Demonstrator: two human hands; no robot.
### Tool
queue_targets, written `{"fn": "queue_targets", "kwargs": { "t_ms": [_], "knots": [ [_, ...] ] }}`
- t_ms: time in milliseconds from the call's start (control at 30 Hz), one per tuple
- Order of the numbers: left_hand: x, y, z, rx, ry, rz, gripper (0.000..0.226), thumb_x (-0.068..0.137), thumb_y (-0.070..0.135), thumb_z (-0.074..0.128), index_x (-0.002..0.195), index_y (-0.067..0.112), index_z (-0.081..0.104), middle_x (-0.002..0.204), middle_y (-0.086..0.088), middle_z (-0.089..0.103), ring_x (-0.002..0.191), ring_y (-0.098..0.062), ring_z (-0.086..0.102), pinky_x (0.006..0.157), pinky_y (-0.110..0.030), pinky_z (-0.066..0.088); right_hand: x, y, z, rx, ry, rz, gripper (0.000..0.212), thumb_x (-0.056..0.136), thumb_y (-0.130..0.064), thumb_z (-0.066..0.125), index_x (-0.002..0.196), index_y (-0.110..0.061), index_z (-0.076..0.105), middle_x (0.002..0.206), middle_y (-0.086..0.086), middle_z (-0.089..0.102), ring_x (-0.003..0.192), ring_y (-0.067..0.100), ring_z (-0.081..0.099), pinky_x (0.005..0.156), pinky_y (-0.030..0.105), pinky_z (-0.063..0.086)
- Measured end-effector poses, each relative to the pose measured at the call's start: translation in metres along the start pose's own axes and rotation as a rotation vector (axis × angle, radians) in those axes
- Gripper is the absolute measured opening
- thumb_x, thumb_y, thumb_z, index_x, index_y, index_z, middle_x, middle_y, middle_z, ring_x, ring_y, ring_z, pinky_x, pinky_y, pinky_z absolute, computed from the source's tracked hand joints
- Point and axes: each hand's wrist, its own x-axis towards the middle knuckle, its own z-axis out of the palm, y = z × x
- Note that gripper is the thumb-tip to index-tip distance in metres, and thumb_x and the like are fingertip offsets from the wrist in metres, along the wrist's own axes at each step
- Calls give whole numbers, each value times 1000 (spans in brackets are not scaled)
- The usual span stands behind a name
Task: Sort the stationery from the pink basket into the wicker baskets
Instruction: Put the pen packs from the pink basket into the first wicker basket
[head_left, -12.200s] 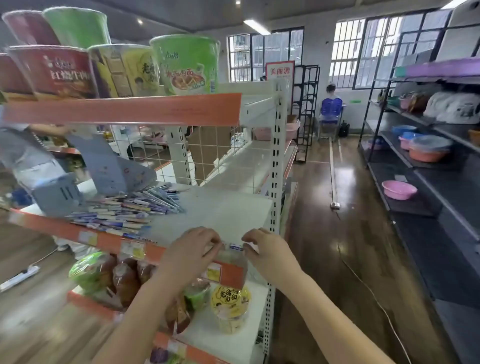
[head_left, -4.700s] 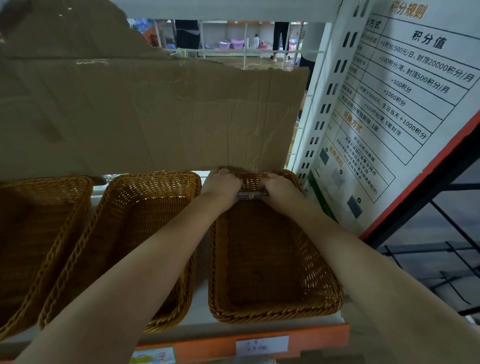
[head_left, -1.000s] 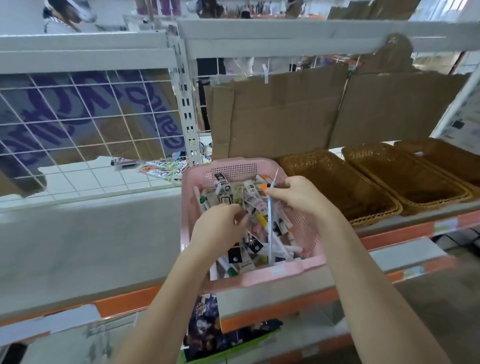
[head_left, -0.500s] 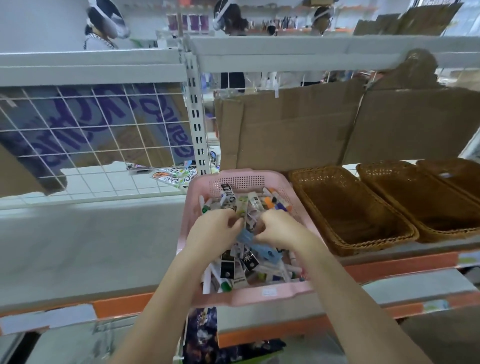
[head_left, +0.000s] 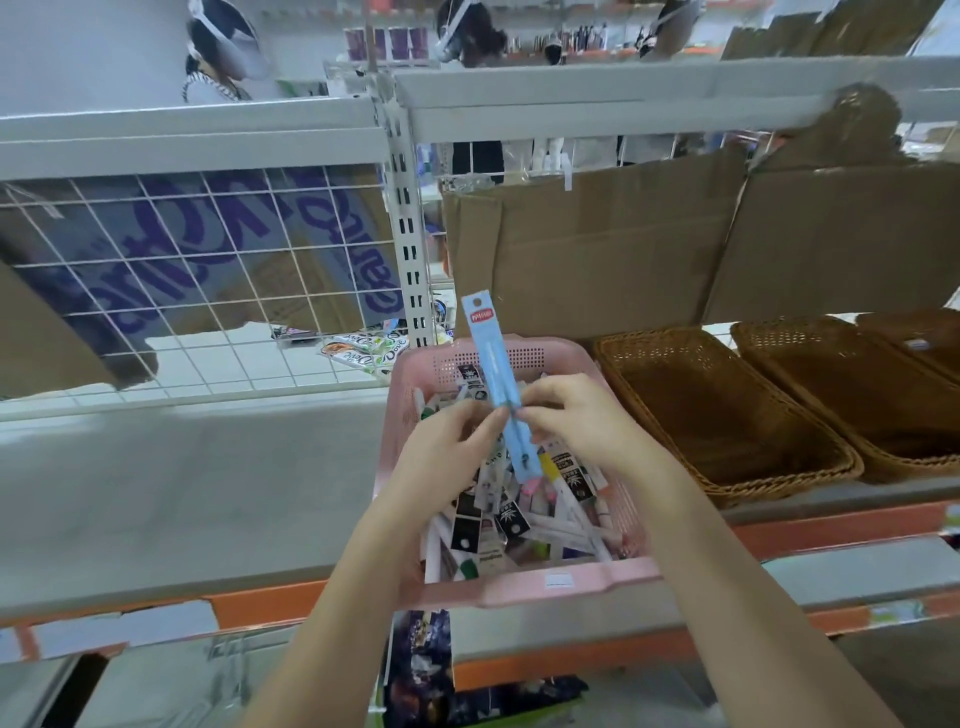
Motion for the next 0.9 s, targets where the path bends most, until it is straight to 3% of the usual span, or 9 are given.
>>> {"fn": "queue_targets", "kwargs": {
  "t_ms": [67, 167, 333, 400, 500, 633, 700, 767, 900],
  "knots": [
    [3, 7, 1, -278, -21, -38, 23, 95, 47, 46, 90, 32, 62, 77, 18, 67, 72, 2, 61, 62, -13, 45, -3, -10, 2, 107, -44, -67, 17, 91, -8, 59, 93, -21, 70, 86, -6, 72, 76, 6, 68, 66, 17, 53],
    [7, 13, 5, -506, 37, -58, 20, 99, 32, 44, 95, 35, 63, 82, 15, 69, 81, 1, 65, 66, -10, 47, -4, -20, 12, 194, -91, -127, 20, 89, 3, 57, 97, -9, 70, 90, 1, 70, 71, 4, 65, 67, 16, 53],
    [10, 9, 7, -555, 140, 26, 31, 102, 21, 38, 92, 33, 65, 80, 7, 68, 80, -13, 65, 76, -27, 53, 0, -7, 1, -109, 15, -51, 12, 88, -12, 64, 95, -13, 73, 88, -6, 69, 72, 0, 63, 67, 13, 48],
    [8, 4, 6, -574, 201, 1, 31, 102, 25, 39, 86, 33, 64, 62, 8, 54, 59, -12, 51, 61, -26, 45, 3, 4, -11, -302, 75, 7, 14, 89, -19, 64, 100, -16, 72, 99, -6, 69, 81, -1, 60, 72, 11, 43],
    [7, -1, 6, -545, 245, -46, 31, 100, 32, 42, 77, 13, 52, 58, 3, 35, 53, -13, 29, 53, -31, 26, 12, 15, -11, -519, 52, 100, 20, 90, -24, 63, 103, -11, 72, 109, 4, 68, 97, 15, 61, 79, 22, 44],
    [5, 1, 7, -609, 251, -118, 39, 100, 33, 43, 64, 20, 35, 54, 8, 28, 48, -9, 22, 50, -28, 19, 24, 21, 9, -712, -62, 172, 27, 86, -28, 64, 73, -5, 60, 74, 7, 59, 74, 23, 57, 57, 30, 42],
    [4, -1, 7, -601, 249, -133, 40, 100, 33, 43, 62, 21, 34, 52, 10, 28, 47, -8, 22, 52, -28, 28, 28, 25, 17, -763, -48, 172, 31, 86, -22, 63, 63, -9, 45, 64, 3, 45, 66, 22, 49, 49, 26, 31],
    [4, -3, 8, -558, 238, -143, 39, 100, 35, 42, 65, 18, 35, 52, 9, 28, 47, -8, 24, 71, -35, 44, 30, 27, 20, -823, -33, 160, 30, 87, -11, 57, 62, -11, 39, 63, 0, 37, 68, 23, 46, 50, 26, 29],
    [4, -3, 8, -530, 230, -143, 42, 97, 44, 42, 68, 14, 38, 53, 8, 29, 46, -6, 25, 65, -37, 44, 35, 32, 16, -772, -55, 166, 27, 86, -2, 52, 62, -9, 41, 64, 3, 41, 67, 21, 46, 52, 25, 30]
  ]
}}
